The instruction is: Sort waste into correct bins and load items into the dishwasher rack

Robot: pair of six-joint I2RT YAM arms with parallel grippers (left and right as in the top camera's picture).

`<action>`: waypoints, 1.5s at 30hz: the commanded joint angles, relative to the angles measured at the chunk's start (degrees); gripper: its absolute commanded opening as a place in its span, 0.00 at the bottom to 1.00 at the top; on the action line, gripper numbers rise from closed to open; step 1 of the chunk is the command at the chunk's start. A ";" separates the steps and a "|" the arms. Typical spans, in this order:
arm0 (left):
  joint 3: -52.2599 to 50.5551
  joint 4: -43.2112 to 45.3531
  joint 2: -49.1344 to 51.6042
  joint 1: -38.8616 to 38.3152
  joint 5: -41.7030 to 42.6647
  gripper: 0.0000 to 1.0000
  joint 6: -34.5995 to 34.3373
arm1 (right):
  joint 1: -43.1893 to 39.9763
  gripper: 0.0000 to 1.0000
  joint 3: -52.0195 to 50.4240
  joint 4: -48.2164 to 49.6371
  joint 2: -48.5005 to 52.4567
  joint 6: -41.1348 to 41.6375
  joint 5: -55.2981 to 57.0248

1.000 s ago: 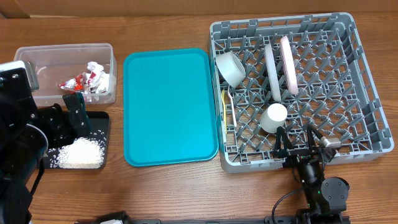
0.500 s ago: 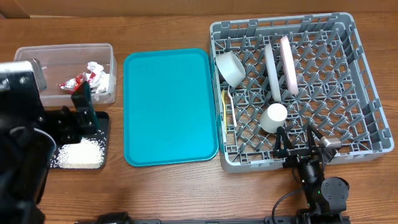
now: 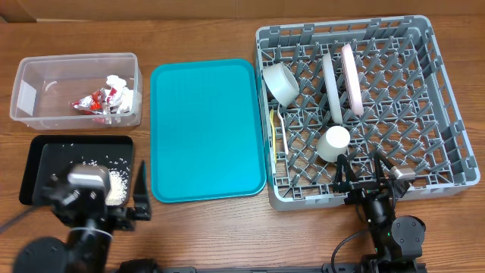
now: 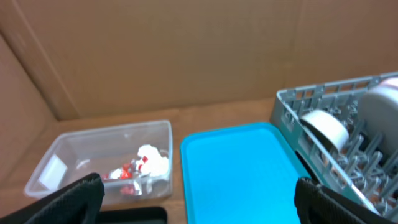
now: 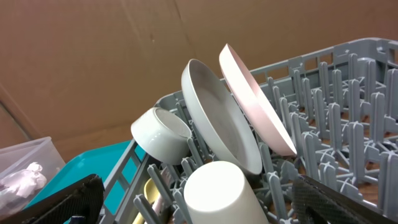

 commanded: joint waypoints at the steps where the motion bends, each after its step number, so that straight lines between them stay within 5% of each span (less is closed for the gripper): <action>1: -9.86 4.68 -7.63 -0.42 3.21 1.00 1.60 | -0.24 1.00 -0.61 0.24 -0.68 0.24 -0.33; 8: -30.47 18.14 -23.30 -0.35 4.96 1.00 -3.76 | -0.24 1.00 -0.61 0.24 -0.68 0.24 -0.35; 22: -57.70 47.19 -23.17 -0.33 4.72 1.00 -3.74 | -0.24 1.00 -0.61 0.24 -0.68 0.24 -0.35; 45: -58.16 43.89 -23.10 -0.26 3.41 1.00 -3.91 | -0.24 1.00 -0.61 0.24 -0.68 0.24 -0.35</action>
